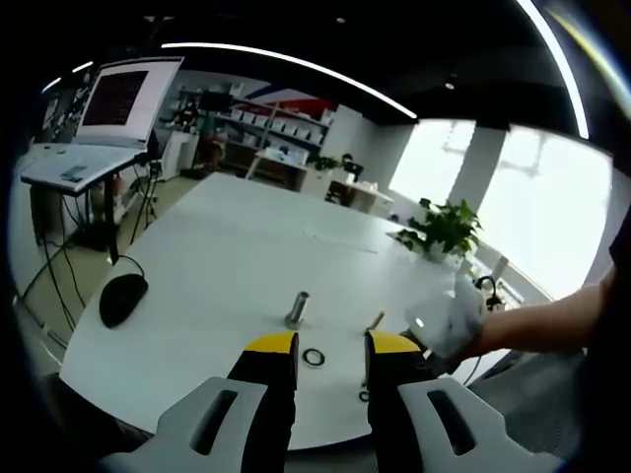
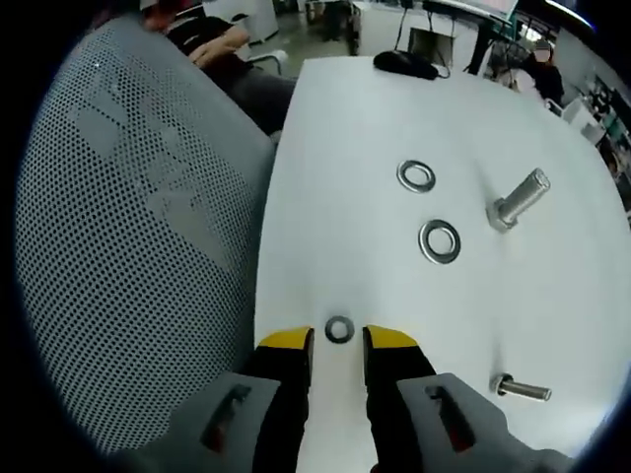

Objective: Place the washer onto the threaded stud by aligning its center hole with the stud, sliding it down to the base, and recovering from edge contact or off-axis alignment until the washer reaches the visible bottom stop.

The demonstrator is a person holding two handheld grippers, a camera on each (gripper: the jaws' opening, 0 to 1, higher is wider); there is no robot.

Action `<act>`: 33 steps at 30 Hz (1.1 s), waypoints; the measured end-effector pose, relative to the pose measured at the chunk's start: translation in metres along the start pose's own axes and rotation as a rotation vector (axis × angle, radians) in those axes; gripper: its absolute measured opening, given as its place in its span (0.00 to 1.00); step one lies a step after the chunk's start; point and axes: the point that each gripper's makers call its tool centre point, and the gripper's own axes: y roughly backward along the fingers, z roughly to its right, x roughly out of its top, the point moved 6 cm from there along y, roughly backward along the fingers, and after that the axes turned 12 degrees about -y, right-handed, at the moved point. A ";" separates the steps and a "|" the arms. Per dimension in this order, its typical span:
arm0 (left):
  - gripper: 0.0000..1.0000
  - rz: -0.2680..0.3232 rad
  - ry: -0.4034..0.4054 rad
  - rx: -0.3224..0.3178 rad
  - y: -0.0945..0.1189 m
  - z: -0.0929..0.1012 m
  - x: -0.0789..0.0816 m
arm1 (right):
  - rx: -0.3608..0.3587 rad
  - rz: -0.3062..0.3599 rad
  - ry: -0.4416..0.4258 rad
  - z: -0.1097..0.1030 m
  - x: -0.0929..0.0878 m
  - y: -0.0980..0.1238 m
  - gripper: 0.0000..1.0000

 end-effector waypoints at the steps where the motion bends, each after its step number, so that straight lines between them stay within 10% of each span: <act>1: 0.25 -0.001 0.000 0.000 0.000 0.000 0.000 | -0.001 -0.005 0.005 -0.001 -0.001 -0.001 0.22; 33: 0.25 -0.008 -0.004 -0.004 0.000 0.000 0.000 | -0.020 -0.010 0.062 -0.003 -0.001 -0.004 0.17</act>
